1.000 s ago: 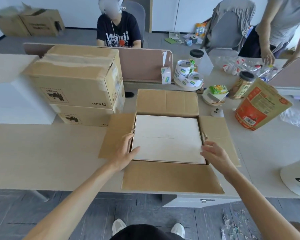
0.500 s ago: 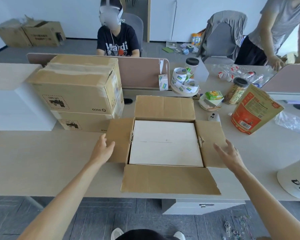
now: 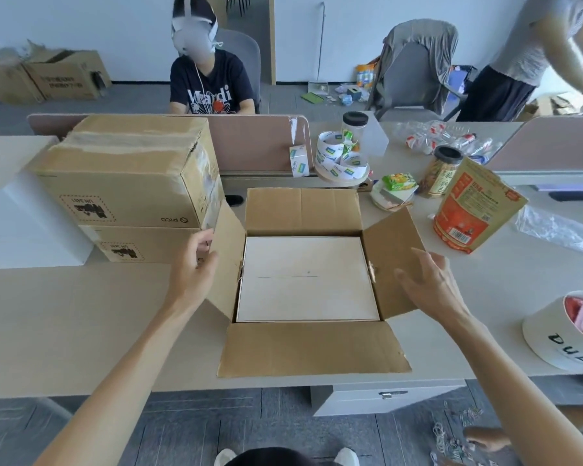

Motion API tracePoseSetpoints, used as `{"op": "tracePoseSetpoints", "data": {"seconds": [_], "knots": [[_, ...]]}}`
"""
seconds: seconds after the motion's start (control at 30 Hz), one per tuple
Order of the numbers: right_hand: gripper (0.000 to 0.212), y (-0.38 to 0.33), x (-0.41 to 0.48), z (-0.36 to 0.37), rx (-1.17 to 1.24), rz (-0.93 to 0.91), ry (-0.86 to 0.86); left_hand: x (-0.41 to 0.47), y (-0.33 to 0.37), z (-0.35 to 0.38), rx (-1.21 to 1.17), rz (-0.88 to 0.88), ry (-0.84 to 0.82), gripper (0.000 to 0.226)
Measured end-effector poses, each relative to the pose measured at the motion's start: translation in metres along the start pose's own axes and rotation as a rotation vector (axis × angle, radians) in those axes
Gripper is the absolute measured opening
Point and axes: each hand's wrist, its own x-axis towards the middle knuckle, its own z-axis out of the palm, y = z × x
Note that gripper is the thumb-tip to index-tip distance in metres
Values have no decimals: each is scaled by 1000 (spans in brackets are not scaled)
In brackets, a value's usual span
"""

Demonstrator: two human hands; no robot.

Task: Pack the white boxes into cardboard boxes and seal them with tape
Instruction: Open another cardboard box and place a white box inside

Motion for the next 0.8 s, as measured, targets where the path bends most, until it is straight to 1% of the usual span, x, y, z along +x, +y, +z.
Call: {"op": "tracePoseSetpoints", "data": {"seconds": [0.07,0.17,0.23,0.3,0.33,0.4,0.47,0.5,0.57,0.63,0.7,0.8], "knots": [[64,-12,-6,-5,29,-75,-4,-10,10,12,-9,78,-94,35],[68,-28,-15,-1,103,-236,-10,-24,13,28,3,103,-333,29],[64,-33,-20,4,93,-293,-109,-32,15,34,62,111,-479,23],[57,-33,-23,11,40,-328,-297,-37,15,36,138,112,-609,21],[56,-34,-25,14,-12,-347,-421,-40,16,35,180,113,-693,25],[64,-38,-33,19,-147,-379,-636,-48,19,33,292,119,-923,48],[80,-44,-40,24,-265,-410,-762,-57,20,36,468,169,-1123,73],[88,-48,-44,26,-306,-421,-818,-61,18,38,550,216,-1177,82],[100,-56,-49,29,-365,-446,-919,-68,15,40,629,289,-1213,89],[105,-62,-51,31,-415,-480,-957,-69,16,38,601,306,-1181,79],[99,-67,-51,29,-423,-529,-920,-65,21,33,523,299,-1114,57],[77,-74,-40,19,-344,-536,-810,-53,30,26,415,306,-985,25]]}}
